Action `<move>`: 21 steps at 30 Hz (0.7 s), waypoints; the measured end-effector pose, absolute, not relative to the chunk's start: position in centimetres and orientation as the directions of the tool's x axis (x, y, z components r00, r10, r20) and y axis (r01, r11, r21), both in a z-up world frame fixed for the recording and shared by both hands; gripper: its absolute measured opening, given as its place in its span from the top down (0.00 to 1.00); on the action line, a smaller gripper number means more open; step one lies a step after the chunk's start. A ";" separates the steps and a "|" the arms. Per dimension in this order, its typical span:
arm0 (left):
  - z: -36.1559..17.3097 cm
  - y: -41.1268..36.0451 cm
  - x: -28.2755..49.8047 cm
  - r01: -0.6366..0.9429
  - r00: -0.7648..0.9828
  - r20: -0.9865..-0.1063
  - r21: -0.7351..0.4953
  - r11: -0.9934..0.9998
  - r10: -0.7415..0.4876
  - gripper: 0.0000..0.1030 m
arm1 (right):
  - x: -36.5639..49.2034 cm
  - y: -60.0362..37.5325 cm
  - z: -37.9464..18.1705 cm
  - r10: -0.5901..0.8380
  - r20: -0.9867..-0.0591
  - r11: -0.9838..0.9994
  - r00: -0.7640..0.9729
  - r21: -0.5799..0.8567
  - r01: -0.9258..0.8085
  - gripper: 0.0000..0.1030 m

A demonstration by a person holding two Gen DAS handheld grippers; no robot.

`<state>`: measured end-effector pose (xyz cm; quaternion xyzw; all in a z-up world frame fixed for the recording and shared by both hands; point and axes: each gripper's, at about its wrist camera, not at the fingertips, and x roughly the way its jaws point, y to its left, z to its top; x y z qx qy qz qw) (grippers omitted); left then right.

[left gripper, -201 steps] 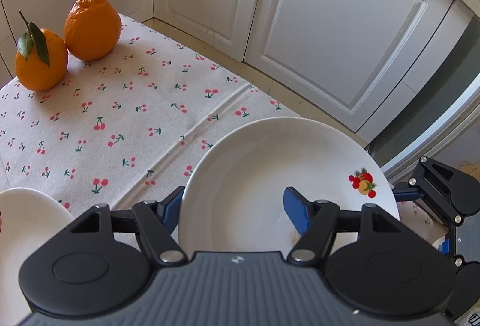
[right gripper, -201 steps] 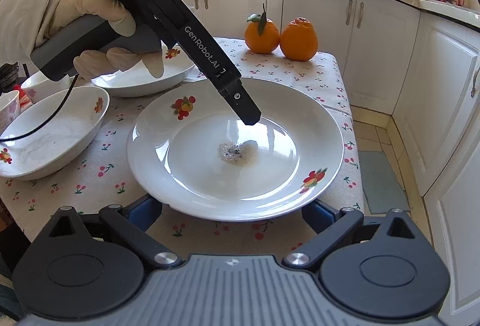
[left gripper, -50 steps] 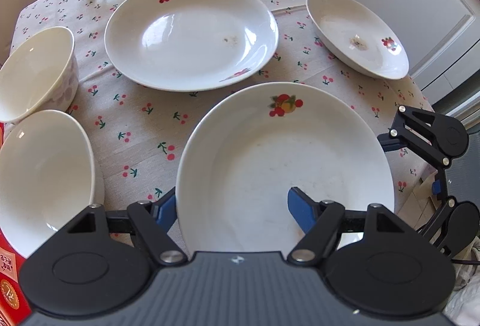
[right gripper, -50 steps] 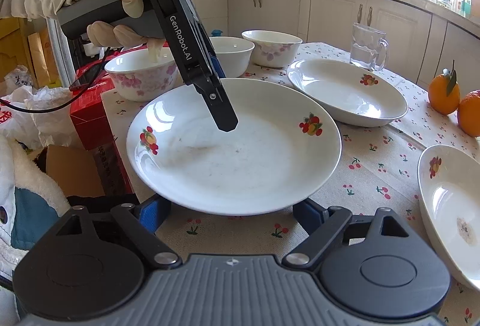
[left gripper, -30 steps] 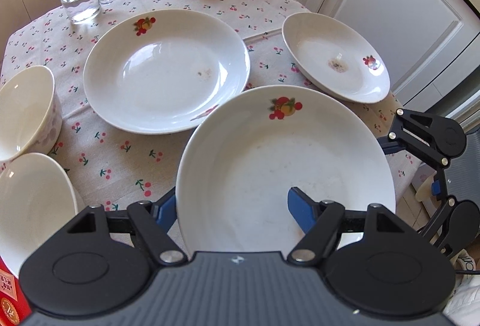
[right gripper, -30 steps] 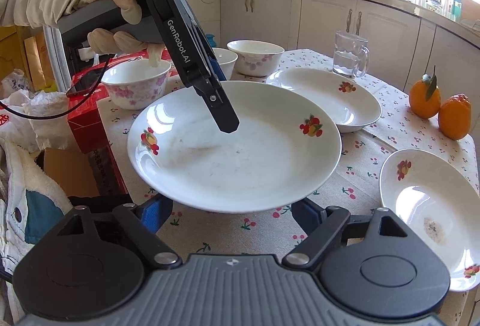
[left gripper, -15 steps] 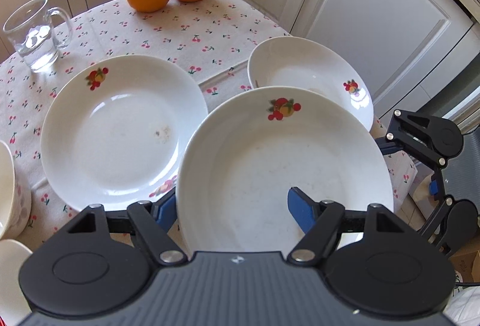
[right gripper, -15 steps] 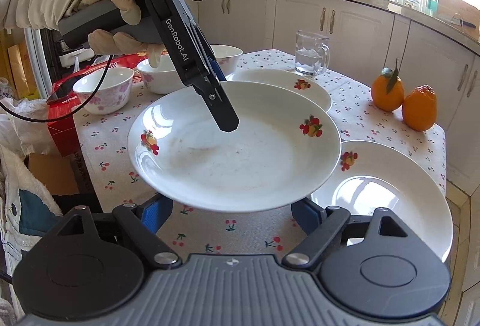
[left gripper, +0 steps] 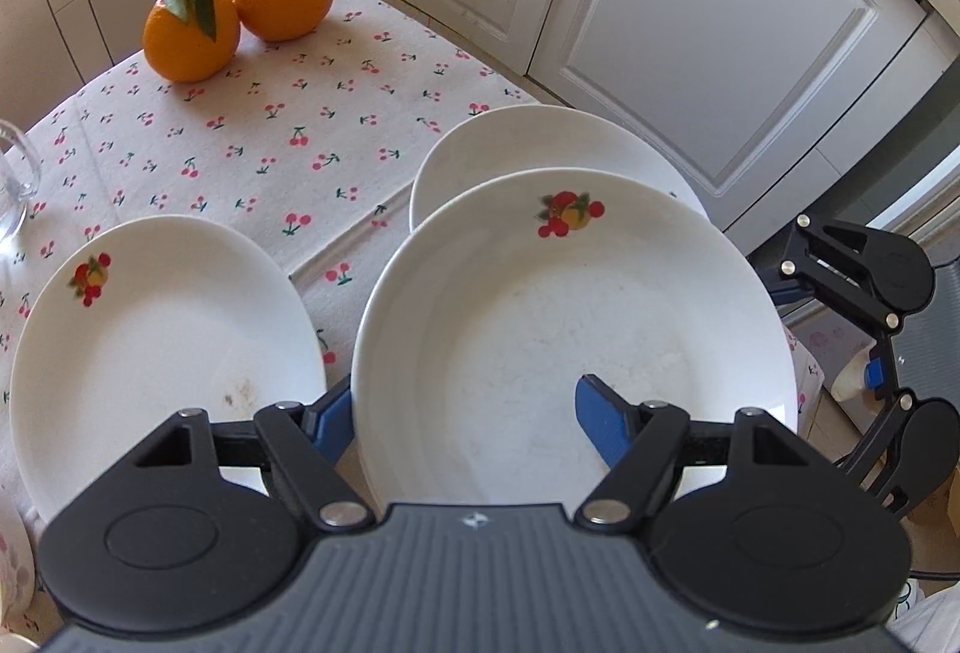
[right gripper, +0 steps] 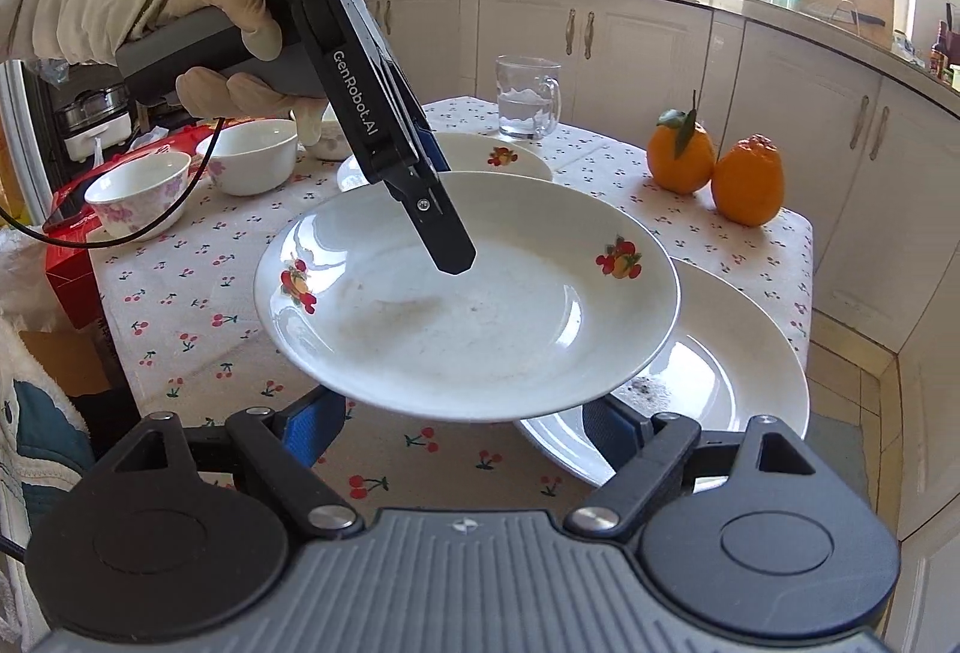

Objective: Organize plates and bowls
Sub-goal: 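Lower the held plate onto the other plate and open the left tool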

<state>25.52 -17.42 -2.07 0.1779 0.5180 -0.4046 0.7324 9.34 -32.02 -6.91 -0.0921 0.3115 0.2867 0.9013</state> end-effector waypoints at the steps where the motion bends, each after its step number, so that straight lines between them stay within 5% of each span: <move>1: -2.1 -17.8 25.6 0.782 0.134 -0.902 -0.158 0.603 -0.410 0.28 | 9.3 -32.3 -6.9 0.455 -0.614 0.823 0.645 0.012 -0.568 0.13; 21: -4.2 -24.4 27.9 0.842 0.093 -0.902 -0.155 0.517 -0.422 0.28 | 9.4 -36.5 -7.7 0.358 -0.620 0.899 0.698 0.028 -0.436 0.13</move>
